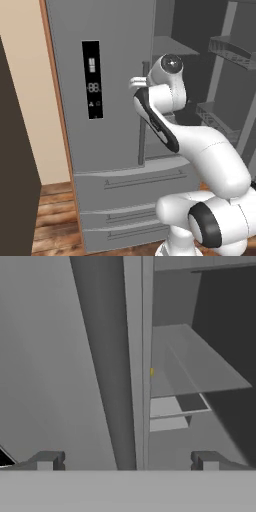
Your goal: Retrieve a lemon from the fridge and place it on the cutting board with the fish.
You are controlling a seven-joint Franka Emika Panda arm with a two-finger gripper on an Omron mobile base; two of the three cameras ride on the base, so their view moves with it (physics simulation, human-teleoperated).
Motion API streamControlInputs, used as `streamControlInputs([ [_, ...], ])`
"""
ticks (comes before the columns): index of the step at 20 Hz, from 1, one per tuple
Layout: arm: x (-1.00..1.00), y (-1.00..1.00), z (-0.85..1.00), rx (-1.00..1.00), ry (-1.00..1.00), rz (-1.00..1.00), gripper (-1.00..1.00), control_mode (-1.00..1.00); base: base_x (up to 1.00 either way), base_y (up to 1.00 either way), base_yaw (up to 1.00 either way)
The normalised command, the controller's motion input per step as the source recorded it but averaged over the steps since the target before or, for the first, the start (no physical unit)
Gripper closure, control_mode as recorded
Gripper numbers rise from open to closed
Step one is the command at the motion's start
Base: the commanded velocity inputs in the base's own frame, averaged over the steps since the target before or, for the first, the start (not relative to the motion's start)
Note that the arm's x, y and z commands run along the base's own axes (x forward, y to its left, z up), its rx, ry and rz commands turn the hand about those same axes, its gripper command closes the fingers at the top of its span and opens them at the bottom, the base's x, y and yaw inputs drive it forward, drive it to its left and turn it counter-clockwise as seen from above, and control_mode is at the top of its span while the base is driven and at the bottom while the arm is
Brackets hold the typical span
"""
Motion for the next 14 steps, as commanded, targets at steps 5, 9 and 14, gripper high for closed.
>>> streamControlInputs([
  [5, 0.34, 0.00, -0.14, -0.05, -0.03, 0.00, -1.00, -1.00, 0.00, 0.00, 0.00],
  [9, 0.39, 0.00, -0.14, -0.03, 0.00, 0.00, -1.00, -1.00, 0.00, 0.00, 0.00],
  [14, 0.34, 0.00, -0.07, -0.03, 0.00, 0.00, -1.00, -1.00, 0.00, 0.00, 0.00],
])
